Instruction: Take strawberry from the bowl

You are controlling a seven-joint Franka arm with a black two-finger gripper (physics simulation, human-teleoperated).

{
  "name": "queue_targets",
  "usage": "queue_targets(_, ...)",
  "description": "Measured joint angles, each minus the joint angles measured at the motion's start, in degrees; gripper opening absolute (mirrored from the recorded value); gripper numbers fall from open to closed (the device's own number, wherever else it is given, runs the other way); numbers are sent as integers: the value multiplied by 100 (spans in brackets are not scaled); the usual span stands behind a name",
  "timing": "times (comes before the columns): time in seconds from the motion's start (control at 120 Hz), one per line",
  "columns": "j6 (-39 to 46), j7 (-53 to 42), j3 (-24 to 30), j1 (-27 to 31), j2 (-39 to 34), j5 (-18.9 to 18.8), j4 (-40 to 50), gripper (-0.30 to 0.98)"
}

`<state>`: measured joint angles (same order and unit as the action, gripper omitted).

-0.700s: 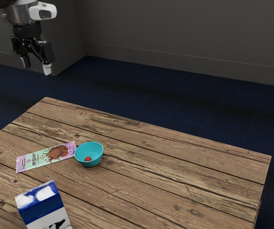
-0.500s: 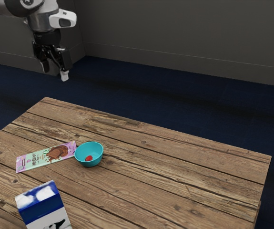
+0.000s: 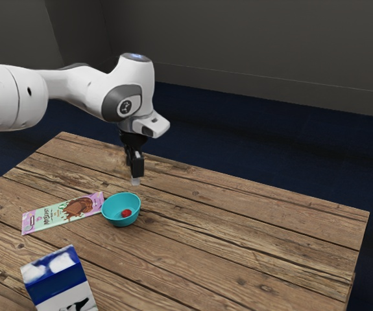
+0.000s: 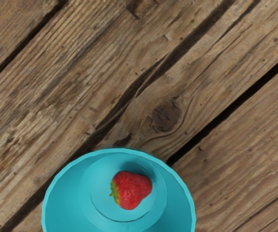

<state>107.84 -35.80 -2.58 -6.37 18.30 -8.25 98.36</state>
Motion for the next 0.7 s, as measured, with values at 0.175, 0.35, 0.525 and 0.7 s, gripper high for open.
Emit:
queue_targets(0.175,1019,-1211,-94,-122,-307,141,895,51)
queue_targets(0.35,1568,-2161,-172,-83,-480,188,1565,41)
queue_targets(0.525,1866,-2872,-355,22,-576,395,1875,35)
queue_targets(0.7,2057,-3474,-442,52,-696,555,2051,35)
